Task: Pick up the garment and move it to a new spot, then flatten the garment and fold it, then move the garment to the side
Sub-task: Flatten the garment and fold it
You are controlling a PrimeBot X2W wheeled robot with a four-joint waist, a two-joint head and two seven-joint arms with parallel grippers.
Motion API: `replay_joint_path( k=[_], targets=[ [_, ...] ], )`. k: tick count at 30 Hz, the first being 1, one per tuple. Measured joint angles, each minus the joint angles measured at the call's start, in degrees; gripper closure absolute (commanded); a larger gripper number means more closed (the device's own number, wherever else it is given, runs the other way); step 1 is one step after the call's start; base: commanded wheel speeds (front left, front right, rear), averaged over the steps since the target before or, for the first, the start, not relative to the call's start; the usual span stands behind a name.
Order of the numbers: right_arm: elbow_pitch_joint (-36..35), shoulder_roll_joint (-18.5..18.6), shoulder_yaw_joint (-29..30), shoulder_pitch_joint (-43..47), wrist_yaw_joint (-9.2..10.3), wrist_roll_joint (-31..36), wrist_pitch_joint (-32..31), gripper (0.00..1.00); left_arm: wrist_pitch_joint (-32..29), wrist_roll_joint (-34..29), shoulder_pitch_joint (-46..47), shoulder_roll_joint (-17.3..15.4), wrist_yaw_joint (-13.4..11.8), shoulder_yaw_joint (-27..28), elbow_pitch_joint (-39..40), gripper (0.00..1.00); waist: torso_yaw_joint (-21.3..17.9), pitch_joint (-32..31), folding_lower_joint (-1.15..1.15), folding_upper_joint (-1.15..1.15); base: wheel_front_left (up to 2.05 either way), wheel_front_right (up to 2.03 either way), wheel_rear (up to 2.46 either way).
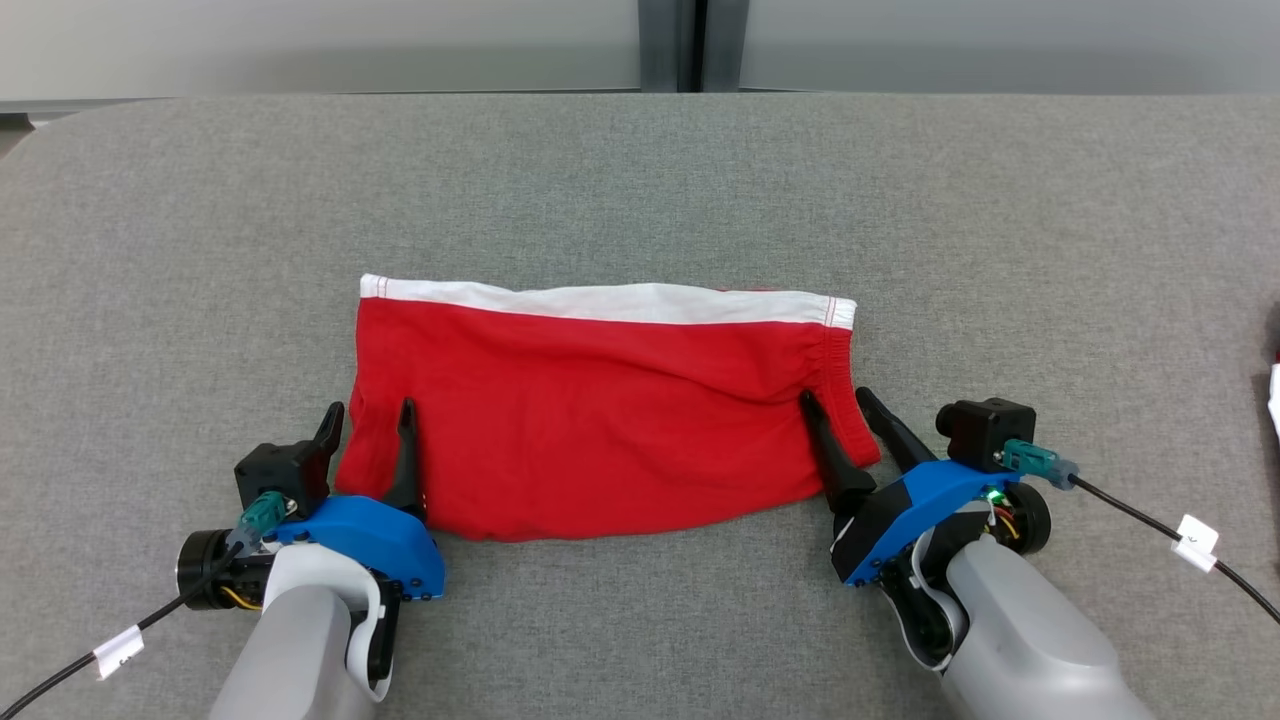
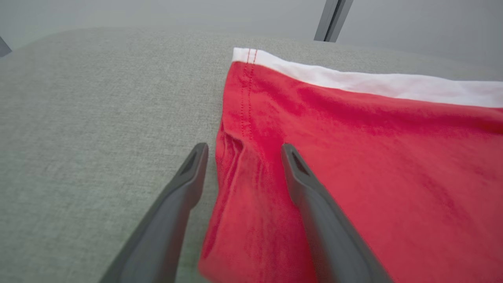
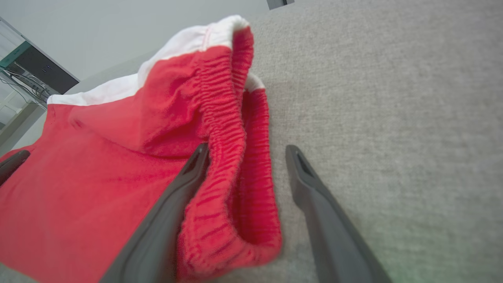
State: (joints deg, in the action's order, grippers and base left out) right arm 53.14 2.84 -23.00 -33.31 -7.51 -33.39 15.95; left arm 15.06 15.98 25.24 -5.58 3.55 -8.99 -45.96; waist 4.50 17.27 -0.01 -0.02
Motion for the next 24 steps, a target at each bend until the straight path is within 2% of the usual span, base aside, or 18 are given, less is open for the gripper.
replay_joint_path(
  k=[19,24],
  targets=[
    [-8.04,-0.09,12.43,5.60,0.00,5.26,-0.82,1.00,0.00,-2.67,-2.88,1.40,0.65,3.50,1.26,0.00,-2.92,-3.97,0.02,0.03,0.00,0.00,0.00],
    [-12.98,-0.01,10.81,5.71,0.01,7.40,-0.82,1.00,0.00,-2.90,-3.25,2.00,1.02,3.68,1.32,0.00,-3.12,-4.58,0.01,0.03,0.00,0.00,0.00]
  ],
)
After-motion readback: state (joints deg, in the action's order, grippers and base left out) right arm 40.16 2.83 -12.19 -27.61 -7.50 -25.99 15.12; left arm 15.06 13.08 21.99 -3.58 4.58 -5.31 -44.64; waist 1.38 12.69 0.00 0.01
